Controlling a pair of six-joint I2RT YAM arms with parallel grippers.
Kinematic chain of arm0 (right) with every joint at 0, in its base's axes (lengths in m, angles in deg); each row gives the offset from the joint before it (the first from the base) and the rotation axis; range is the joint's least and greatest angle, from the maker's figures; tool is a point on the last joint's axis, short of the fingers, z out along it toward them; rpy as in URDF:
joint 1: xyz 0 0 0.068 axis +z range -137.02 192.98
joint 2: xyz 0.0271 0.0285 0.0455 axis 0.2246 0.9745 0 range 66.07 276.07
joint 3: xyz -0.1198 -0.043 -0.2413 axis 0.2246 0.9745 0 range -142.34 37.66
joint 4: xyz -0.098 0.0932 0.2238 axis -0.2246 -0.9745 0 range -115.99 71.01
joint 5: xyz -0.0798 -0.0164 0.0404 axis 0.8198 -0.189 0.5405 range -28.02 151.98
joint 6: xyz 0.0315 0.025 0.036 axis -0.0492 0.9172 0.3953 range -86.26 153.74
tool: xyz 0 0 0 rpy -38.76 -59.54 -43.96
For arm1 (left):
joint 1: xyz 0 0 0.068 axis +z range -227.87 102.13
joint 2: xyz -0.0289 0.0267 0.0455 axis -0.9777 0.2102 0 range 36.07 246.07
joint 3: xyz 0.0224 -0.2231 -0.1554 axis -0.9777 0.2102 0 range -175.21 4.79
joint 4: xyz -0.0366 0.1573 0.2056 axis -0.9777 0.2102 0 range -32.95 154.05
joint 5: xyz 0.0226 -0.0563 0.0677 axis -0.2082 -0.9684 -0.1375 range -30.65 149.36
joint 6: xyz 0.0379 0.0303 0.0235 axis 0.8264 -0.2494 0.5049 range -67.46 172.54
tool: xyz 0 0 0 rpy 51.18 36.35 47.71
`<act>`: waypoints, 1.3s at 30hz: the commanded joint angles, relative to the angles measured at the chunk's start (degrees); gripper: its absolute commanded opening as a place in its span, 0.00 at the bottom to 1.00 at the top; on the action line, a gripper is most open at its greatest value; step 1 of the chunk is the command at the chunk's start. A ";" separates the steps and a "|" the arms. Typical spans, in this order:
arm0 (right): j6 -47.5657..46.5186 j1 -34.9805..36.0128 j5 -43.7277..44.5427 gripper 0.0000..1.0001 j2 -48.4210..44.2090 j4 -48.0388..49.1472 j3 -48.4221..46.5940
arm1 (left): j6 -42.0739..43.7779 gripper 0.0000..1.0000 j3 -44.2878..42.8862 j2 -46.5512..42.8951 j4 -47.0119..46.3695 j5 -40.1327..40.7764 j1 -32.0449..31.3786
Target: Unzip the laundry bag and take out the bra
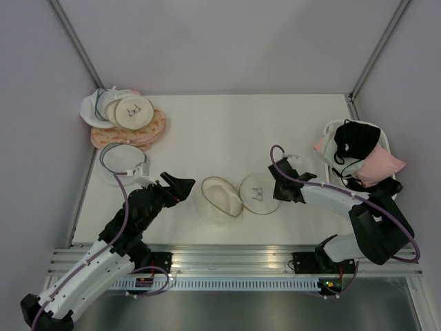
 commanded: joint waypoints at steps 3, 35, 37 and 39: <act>-1.39 0.25 3.55 0.00 -6.99 -8.64 -6.13 | -0.95 0.95 0.02 -3.19 5.57 1.87 0.17; -15.03 32.85 -14.01 0.36 16.90 9.10 -32.60 | -4.90 0.94 1.42 -17.61 20.78 7.50 0.17; -15.29 33.03 -14.72 0.58 15.76 10.07 -31.55 | -4.99 0.94 1.16 -17.70 21.13 7.59 0.17; -15.82 32.94 -14.46 0.67 12.78 10.60 -30.41 | -4.81 0.94 0.98 -17.88 21.48 7.76 0.17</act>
